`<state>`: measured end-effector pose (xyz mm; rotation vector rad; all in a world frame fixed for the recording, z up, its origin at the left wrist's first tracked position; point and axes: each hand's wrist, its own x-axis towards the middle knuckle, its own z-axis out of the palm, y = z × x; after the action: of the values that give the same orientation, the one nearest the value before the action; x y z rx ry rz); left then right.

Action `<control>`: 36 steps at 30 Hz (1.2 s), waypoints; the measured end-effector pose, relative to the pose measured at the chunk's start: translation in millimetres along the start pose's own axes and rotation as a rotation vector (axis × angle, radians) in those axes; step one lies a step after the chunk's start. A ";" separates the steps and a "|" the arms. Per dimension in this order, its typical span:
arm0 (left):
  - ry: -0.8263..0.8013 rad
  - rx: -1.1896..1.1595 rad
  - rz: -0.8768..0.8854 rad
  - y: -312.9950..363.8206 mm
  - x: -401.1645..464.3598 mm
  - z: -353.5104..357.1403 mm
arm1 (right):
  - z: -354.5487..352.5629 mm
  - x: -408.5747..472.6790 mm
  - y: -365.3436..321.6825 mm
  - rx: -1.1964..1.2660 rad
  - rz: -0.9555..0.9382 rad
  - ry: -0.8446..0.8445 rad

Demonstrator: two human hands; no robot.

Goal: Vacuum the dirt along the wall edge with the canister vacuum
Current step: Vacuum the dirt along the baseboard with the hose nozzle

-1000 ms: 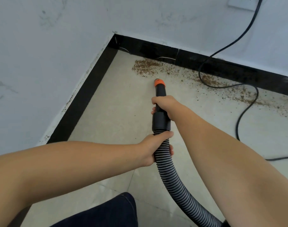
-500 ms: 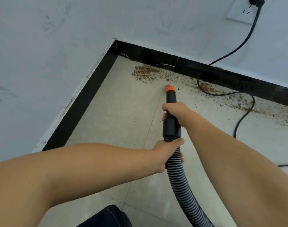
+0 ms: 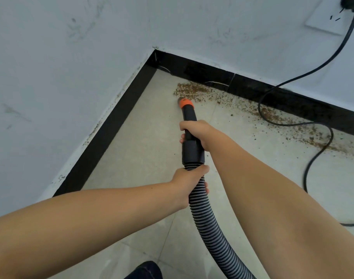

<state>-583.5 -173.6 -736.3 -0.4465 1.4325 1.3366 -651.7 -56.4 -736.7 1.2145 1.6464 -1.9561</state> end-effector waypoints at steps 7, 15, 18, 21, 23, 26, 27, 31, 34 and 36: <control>-0.110 0.118 -0.053 -13.2 1.9 23.5 | -45.2 -8.0 25.6 0.103 0.030 0.179; -0.169 0.138 -0.050 -3.8 4.0 51.9 | -84.8 -13.7 21.0 0.147 0.057 0.254; -0.139 0.080 -0.043 1.9 6.9 49.0 | -71.4 -8.3 7.9 0.070 0.041 0.180; -0.093 0.018 -0.043 2.7 9.5 35.0 | -48.3 -1.6 0.8 0.007 0.025 0.121; -0.070 -0.018 -0.041 1.3 10.5 24.2 | -31.5 1.8 -1.3 -0.029 0.014 0.087; -0.030 -0.058 -0.033 0.4 11.3 10.2 | -6.8 8.0 -4.8 -0.082 -0.006 0.028; -0.020 -0.066 -0.026 1.6 11.9 6.2 | 0.1 10.5 -6.7 -0.093 -0.012 0.012; 0.011 -0.087 0.010 11.9 15.6 -3.5 | 14.1 18.6 -16.8 -0.108 -0.027 -0.025; 0.006 -0.083 0.020 17.1 17.0 -1.9 | 8.7 20.5 -20.5 -0.091 -0.024 -0.018; -0.013 -0.060 0.019 16.7 17.5 1.1 | -0.6 19.8 -18.4 -0.063 -0.011 0.007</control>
<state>-603.0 -161.0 -743.1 -0.4640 1.3922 1.3987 -676.0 -45.1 -739.6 1.1931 1.7088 -1.8934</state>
